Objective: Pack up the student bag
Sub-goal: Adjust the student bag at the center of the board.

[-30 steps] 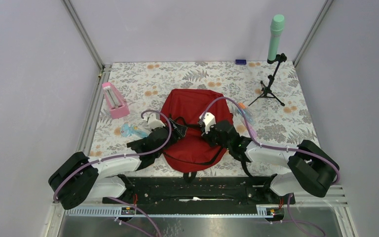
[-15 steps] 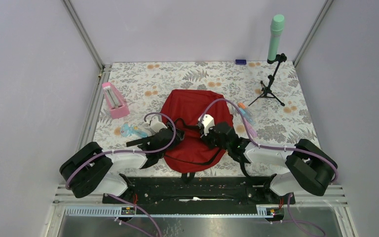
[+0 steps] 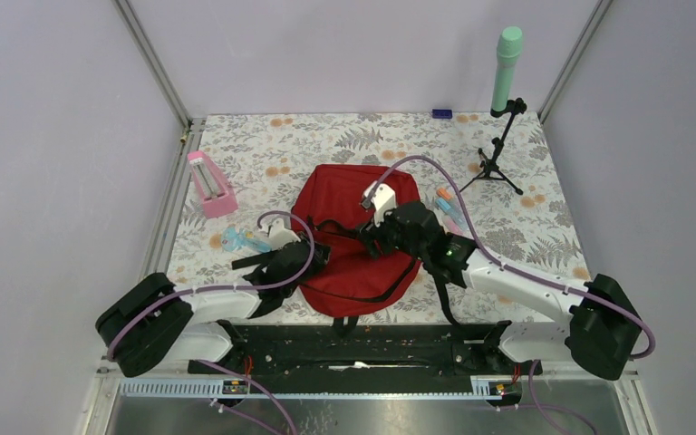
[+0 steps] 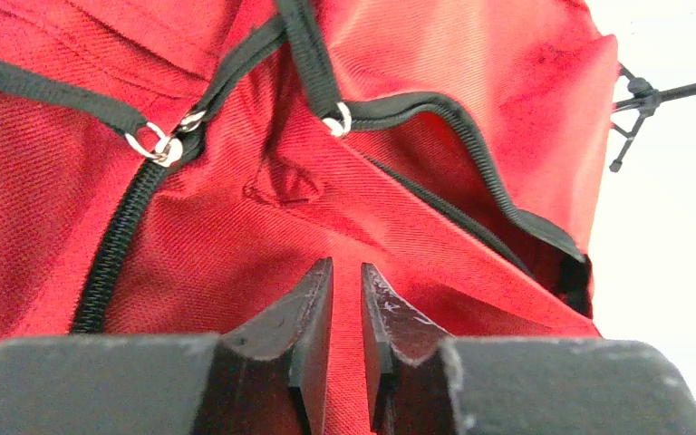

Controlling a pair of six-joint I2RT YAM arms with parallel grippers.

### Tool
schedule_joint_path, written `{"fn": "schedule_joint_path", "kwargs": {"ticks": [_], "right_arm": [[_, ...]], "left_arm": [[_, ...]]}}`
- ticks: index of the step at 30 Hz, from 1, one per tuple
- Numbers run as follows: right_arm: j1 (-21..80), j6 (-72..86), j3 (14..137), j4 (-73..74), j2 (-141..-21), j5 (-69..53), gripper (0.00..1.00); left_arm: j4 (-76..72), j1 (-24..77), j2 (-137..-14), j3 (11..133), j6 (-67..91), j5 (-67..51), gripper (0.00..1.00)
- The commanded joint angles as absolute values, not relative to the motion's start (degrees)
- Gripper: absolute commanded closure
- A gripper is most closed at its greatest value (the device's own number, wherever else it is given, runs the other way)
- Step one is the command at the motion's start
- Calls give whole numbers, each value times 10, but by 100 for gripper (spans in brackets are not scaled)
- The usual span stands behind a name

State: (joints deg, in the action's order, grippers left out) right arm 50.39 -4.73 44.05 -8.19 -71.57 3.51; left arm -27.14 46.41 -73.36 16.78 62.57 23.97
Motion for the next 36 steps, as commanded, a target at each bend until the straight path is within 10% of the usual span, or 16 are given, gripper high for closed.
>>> {"fn": "schedule_joint_path", "kwargs": {"ticks": [1,17,25,36], "right_arm": [[491,-84,489,-41,-753,60,30],[489,-229,565,-95,-948,176,26],[489,-272,558,-192,-931,256,100],[452,-183,554,-219,-840,158,100]], "left_arm": [[-287,465,-692,177,597,241,81],[-234,466,-604,185,552,262,50],[-191,465,-569,217,458,296,28],[-135,387,-659,378,74,127,10]]}}
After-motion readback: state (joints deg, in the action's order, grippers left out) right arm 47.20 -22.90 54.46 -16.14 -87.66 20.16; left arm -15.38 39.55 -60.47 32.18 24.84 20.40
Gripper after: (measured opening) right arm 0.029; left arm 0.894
